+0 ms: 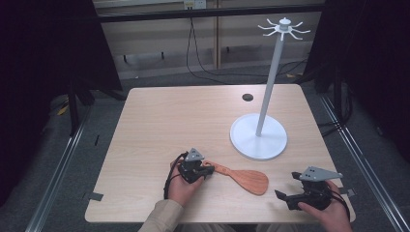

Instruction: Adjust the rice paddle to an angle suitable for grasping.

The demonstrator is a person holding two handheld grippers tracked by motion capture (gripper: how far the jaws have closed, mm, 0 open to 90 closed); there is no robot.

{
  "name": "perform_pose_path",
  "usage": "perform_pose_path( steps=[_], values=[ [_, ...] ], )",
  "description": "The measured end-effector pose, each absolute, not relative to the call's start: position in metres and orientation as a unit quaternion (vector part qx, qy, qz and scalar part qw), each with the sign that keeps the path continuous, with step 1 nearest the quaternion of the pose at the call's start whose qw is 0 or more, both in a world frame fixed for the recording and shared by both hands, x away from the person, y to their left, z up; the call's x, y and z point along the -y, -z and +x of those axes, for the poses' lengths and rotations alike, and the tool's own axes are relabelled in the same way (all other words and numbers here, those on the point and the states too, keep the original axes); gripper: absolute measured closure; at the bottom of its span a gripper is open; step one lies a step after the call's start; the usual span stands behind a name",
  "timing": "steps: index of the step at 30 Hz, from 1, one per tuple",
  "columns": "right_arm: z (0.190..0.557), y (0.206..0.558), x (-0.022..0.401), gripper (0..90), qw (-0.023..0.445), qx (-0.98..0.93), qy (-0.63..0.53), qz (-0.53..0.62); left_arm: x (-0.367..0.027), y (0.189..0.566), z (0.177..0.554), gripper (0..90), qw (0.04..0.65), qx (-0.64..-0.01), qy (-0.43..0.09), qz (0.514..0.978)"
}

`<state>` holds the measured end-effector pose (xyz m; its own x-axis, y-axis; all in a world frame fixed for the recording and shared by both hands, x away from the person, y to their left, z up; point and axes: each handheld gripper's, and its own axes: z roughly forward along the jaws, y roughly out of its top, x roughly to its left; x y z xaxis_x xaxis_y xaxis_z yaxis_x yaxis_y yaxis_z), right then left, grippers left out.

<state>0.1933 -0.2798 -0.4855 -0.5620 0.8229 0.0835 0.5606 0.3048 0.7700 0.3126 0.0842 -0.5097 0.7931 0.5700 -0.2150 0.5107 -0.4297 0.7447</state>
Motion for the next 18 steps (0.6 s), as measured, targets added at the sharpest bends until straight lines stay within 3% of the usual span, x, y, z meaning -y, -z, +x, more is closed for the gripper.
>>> perform_pose_path(
  steps=[8, 9, 18],
  values=[
    [0.196, 0.484, 0.278, 8.3, 0.162, -0.794, -0.393, 0.434, -0.088, 0.504, 0.313, 83.7, 0.436, -0.320, -0.048, 0.840],
    [0.198, 0.482, 0.275, 8.4, 0.162, -0.794, -0.393, 0.434, -0.092, 0.501, 0.311, 74.7, 0.435, -0.319, -0.061, 0.840],
    [0.214, 0.477, 0.252, 8.7, 0.153, -0.804, -0.392, 0.421, -0.117, 0.491, 0.299, 41.8, 0.431, -0.349, -0.088, 0.827]
  ],
)
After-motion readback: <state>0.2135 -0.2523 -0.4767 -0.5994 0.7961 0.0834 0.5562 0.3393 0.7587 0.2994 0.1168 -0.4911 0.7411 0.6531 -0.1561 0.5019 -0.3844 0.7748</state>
